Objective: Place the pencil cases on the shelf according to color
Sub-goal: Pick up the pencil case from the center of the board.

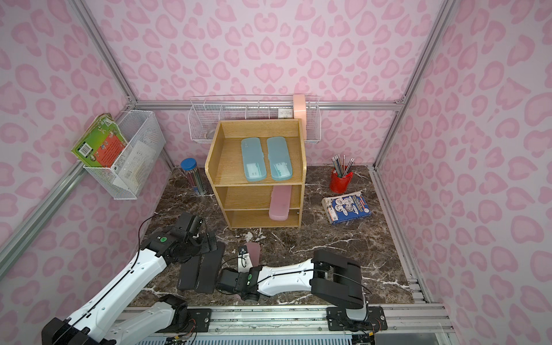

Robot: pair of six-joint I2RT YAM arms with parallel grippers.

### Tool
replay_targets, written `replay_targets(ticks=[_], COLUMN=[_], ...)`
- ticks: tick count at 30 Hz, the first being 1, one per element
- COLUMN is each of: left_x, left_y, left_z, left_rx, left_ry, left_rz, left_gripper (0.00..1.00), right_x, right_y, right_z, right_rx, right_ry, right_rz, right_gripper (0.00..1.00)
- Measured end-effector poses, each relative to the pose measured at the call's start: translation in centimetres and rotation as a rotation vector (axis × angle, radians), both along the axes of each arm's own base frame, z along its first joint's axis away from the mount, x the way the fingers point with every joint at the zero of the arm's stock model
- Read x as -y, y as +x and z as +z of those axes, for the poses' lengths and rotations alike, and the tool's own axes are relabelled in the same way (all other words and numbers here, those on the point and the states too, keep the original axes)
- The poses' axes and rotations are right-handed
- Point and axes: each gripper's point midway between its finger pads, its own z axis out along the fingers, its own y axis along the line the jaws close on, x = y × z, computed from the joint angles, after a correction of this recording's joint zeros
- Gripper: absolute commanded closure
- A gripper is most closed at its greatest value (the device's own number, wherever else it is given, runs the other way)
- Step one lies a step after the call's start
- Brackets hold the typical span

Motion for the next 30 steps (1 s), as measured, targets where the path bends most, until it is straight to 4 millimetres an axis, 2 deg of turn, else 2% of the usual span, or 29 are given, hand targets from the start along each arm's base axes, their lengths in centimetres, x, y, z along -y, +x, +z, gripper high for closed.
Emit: replay_targets(ticks=[2, 4, 10, 14, 18, 26, 30], left_x=[0.0, 0.1, 0.3, 0.4, 0.5, 0.7, 0.8], left_y=[0.0, -0.1, -0.1, 0.0, 0.1, 0.2, 0.3], left_z=[-0.1, -0.1, -0.4, -0.3, -0.4, -0.6, -0.4], left_rx=[-0.002, -0.005, -0.019, -0.017, -0.018, -0.026, -0.017], left_ry=[-0.003, -0.009, -0.02, -0.025, -0.027, -0.032, -0.035], left_rz=[0.004, 0.011, 0.007, 0.006, 0.005, 0.002, 0.001], left_gripper=[0.01, 0.01, 0.01, 0.01, 0.01, 0.01, 0.01], right_x=[0.6, 2.0, 6.1, 6.3, 6.5, 6.9, 6.9], right_y=[0.0, 0.2, 0.0, -0.8, -2.1, -1.5, -1.5], right_z=[-0.7, -1.5, -0.8, -0.1, -1.2, -2.1, -1.7], right_rx=[-0.026, -0.031, -0.063, -0.087, -0.115, -0.043, -0.025], right_ry=[-0.01, -0.04, -0.04, -0.011, -0.033, -0.069, -0.066], right_rz=[-0.015, -0.029, -0.048, -0.014, 0.018, 0.01, 0.006], right_gripper=[0.01, 0.01, 0.01, 0.01, 0.01, 0.01, 0.01])
